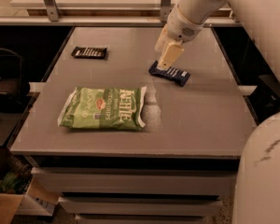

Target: Move rxbar blueberry near green jalapeno chip bag

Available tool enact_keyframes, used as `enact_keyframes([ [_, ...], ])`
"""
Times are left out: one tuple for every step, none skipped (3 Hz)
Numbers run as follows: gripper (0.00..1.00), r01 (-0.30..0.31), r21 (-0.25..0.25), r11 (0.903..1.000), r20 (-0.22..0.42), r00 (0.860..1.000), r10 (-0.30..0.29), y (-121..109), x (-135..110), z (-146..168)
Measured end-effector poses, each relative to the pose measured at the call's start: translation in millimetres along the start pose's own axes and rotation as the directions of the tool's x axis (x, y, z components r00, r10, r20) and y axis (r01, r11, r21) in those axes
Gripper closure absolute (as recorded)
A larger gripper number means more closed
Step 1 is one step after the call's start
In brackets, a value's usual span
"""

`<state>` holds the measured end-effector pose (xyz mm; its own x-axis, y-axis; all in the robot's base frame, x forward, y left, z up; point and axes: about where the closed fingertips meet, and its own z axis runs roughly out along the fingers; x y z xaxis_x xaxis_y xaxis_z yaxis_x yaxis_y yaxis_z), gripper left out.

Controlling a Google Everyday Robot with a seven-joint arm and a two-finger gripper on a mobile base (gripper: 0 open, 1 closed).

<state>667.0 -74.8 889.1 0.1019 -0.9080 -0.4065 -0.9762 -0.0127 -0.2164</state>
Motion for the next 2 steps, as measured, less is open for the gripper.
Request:
enact_keyframes([
  [0.0,-0.035,-0.035,0.9988,-0.022,0.999,0.034,5.4,12.1,15.6],
  [0.0,-0.069,-0.064,0.9956,-0.039,0.997,0.066,11.1,23.8,30.9],
])
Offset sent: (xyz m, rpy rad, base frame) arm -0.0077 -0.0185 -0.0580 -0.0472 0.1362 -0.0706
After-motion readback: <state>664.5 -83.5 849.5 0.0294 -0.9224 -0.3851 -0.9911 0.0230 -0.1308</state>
